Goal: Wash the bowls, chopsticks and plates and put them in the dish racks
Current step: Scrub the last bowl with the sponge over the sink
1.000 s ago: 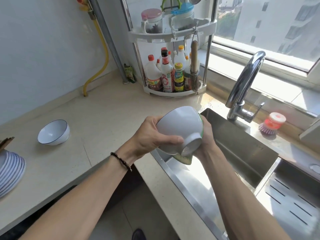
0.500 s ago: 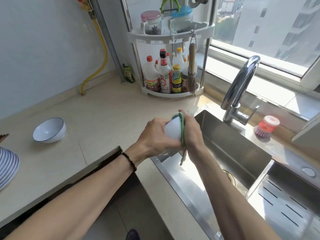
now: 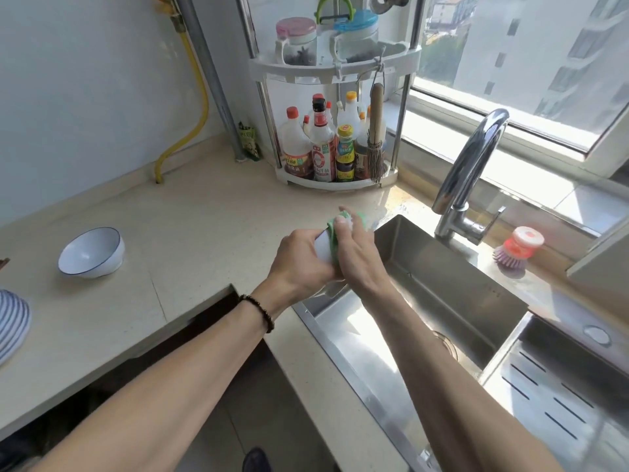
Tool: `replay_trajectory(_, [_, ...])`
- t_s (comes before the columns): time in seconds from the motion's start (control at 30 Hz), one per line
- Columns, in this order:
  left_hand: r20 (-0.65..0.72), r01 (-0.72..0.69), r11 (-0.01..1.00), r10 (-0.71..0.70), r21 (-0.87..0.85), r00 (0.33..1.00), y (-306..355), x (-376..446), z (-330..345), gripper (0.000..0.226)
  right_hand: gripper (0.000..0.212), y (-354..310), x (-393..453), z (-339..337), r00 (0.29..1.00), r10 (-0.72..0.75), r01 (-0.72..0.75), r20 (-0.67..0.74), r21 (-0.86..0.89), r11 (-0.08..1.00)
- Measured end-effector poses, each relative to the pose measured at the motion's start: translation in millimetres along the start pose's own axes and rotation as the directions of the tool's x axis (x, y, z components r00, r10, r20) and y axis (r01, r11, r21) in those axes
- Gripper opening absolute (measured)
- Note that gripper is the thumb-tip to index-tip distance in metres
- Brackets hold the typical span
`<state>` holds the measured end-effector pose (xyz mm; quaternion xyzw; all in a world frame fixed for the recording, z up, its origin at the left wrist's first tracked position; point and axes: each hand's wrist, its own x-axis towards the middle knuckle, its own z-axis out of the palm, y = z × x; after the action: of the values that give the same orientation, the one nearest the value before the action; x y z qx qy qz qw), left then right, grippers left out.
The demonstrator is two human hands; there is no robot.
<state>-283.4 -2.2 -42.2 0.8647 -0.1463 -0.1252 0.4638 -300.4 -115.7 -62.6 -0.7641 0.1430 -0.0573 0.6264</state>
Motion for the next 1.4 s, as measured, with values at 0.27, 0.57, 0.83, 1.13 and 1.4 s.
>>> replay_trajectory(0.27, [0.17,-0.08,0.943,0.141,-0.323,0.975,10.0,-21.7,-15.9,0.045,0.044,16.9,7.9,-27.7,0.893,0.378,-0.442,0.244,0.636,0.632])
replay_trajectory(0.57, [0.333,0.047,0.999,-0.041,-0.008,0.942,30.8,-5.2,-28.9,0.031,0.037,3.5,9.7,-31.4,0.976,0.217,-0.201,-0.02,0.299,0.933])
replay_trajectory(0.83, [0.117,-0.067,0.983,0.047,0.17,0.992,19.6,-12.6,-7.4,0.027,0.035,6.3,-1.2,-4.2,0.981,0.192,-0.175,-0.015,0.349,0.921])
replay_trajectory(1.13, [0.013,-0.084,0.991,0.083,0.103,0.996,6.5,-14.0,-11.0,0.027,0.039,1.7,3.8,3.8,0.977,0.204,-0.21,0.055,0.364,0.907])
replay_trajectory(1.4, [0.056,-0.053,0.998,0.055,-0.028,0.997,8.0,-18.8,-18.5,0.028,0.044,1.7,3.1,3.7,0.978,0.198,-0.207,0.063,0.35,0.914])
